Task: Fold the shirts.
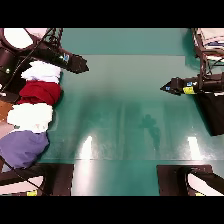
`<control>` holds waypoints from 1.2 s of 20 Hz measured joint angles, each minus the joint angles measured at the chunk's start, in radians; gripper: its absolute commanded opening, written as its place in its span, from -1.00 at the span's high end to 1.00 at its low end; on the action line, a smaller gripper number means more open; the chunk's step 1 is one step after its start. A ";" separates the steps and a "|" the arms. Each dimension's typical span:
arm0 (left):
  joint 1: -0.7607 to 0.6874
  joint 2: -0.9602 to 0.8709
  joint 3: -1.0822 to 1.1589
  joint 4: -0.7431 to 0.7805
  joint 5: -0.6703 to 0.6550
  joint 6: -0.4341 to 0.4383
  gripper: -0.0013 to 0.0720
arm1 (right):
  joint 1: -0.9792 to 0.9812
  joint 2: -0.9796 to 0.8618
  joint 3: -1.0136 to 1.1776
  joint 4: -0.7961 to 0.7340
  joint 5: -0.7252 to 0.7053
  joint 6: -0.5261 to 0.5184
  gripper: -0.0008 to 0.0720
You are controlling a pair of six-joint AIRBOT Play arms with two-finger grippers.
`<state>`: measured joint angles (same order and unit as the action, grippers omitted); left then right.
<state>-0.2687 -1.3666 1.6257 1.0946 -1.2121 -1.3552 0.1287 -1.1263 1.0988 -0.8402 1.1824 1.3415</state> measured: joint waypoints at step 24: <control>0.089 -0.054 0.000 0.472 0.277 -0.169 -0.64 | 0.001 0.000 0.000 0.000 -0.027 0.000 0.94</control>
<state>-0.1802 -1.4204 1.6257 1.5665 -0.9352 -1.5238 0.1295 -1.1263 1.0988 -0.8402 1.1549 1.3411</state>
